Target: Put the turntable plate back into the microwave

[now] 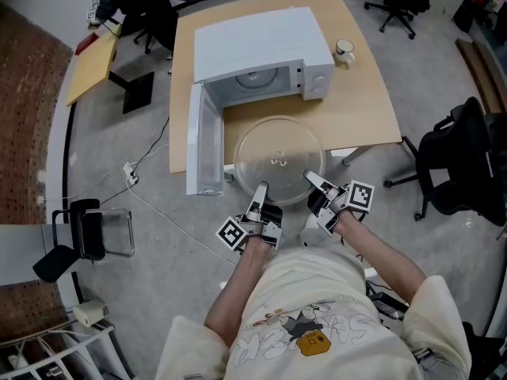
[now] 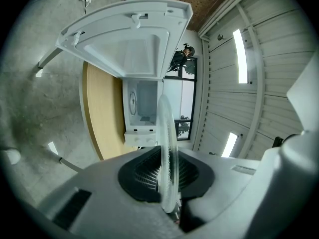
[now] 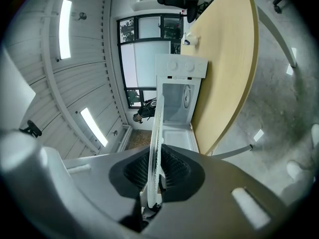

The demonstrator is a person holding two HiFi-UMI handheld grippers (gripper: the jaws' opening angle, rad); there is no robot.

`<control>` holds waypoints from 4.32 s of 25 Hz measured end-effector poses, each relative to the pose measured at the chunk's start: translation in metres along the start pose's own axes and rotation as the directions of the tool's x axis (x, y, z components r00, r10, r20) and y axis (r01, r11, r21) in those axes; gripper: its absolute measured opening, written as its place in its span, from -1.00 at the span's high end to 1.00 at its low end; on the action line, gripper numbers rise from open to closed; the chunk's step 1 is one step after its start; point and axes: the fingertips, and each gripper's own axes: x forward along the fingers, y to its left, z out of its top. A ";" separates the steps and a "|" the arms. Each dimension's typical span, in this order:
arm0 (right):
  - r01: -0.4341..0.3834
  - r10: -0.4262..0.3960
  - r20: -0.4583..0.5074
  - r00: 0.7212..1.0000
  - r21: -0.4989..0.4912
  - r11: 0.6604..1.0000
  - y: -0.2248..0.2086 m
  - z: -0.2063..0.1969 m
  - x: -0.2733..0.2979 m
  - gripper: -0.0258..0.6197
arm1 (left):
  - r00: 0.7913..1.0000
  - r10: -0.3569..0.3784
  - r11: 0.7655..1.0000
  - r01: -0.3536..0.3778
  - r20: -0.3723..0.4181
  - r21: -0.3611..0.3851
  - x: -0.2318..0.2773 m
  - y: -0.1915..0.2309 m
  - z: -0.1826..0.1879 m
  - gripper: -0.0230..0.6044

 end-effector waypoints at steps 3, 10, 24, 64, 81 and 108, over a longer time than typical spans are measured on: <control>0.002 -0.002 -0.011 1.000 0.006 1.000 -0.001 0.003 -0.005 0.81 | 1.000 0.006 1.000 -0.006 0.017 0.007 0.000 0.001 -0.006 0.84; -0.011 0.012 -0.038 0.999 0.027 1.000 -0.006 0.014 -0.005 0.81 | 0.999 0.016 0.999 -0.017 0.044 0.033 0.008 0.008 -0.010 0.84; 0.058 -0.061 0.052 0.997 0.061 0.996 -0.036 0.066 0.056 0.81 | 0.995 0.066 0.998 -0.066 -0.072 0.000 0.087 0.029 0.044 0.84; 0.090 -0.087 -0.051 0.995 0.066 0.994 -0.104 0.141 0.223 0.65 | 0.969 0.084 0.996 -0.077 0.231 -0.041 0.235 0.113 0.177 0.83; 0.121 -0.129 0.063 0.990 0.113 0.986 -0.142 0.195 0.286 0.75 | 0.973 0.116 0.993 -0.111 0.197 -0.039 0.307 0.134 0.219 0.83; 0.159 -0.173 0.088 0.981 0.142 0.977 -0.154 0.205 0.302 0.75 | 0.984 0.049 0.999 -0.046 0.170 -0.025 0.289 0.144 0.216 0.63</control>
